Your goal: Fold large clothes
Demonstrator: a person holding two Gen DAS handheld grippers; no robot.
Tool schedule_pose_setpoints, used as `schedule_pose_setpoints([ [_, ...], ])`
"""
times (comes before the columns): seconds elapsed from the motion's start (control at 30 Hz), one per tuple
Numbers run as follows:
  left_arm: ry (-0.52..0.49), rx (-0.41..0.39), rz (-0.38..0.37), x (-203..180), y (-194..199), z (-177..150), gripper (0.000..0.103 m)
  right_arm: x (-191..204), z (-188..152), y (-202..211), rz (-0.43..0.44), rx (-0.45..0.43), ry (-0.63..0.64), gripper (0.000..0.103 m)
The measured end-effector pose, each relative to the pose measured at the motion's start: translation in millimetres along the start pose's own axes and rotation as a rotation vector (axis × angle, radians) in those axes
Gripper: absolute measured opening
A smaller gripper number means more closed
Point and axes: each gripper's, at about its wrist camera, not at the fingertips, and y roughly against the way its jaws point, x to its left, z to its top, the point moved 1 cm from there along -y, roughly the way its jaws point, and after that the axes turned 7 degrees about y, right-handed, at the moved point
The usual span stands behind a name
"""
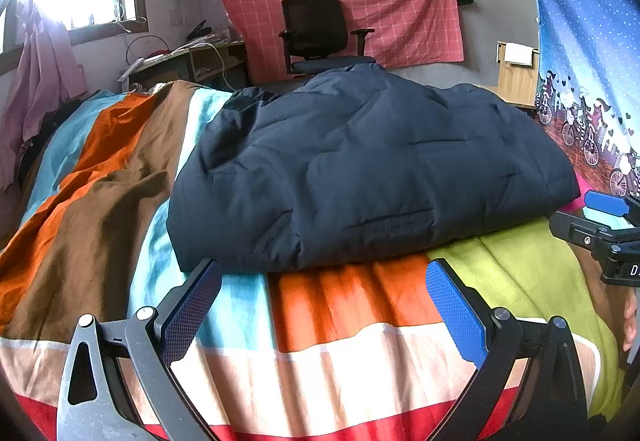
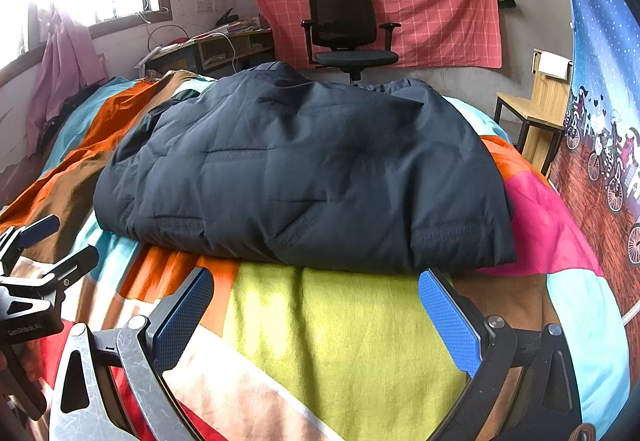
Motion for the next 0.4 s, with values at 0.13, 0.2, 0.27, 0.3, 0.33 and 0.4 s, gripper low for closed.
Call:
schedule_pose_setpoints([
  [0.13,0.008,0.006,0.001,2.6,-2.2,-0.2,0.100,1.6,-1.3,0.5,0.000,0.001,0.000,0.103],
  [0.2,0.006,0.004,0.006,3.3,-1.9,-0.5,0.100,1.5,-1.1,0.3,0.000,0.001,0.000,0.103],
  [0.27,0.005,0.001,0.007,4.2,-1.9,-0.9,0.100,0.3,-0.6,-0.5,0.001,0.002,-0.001,0.103],
  [0.3,0.004,-0.001,0.007,4.2,-1.7,-1.2,0.100,0.5,-0.6,-0.5,0.001,0.002,-0.001,0.103],
  [0.33,0.003,-0.002,0.007,4.4,-1.7,-1.3,0.100,0.5,-0.5,-0.5,0.001,0.003,-0.001,0.103],
  [0.4,0.001,0.001,0.006,4.0,-2.9,-1.5,0.100,0.7,-0.6,-0.4,0.000,0.002,-0.001,0.103],
])
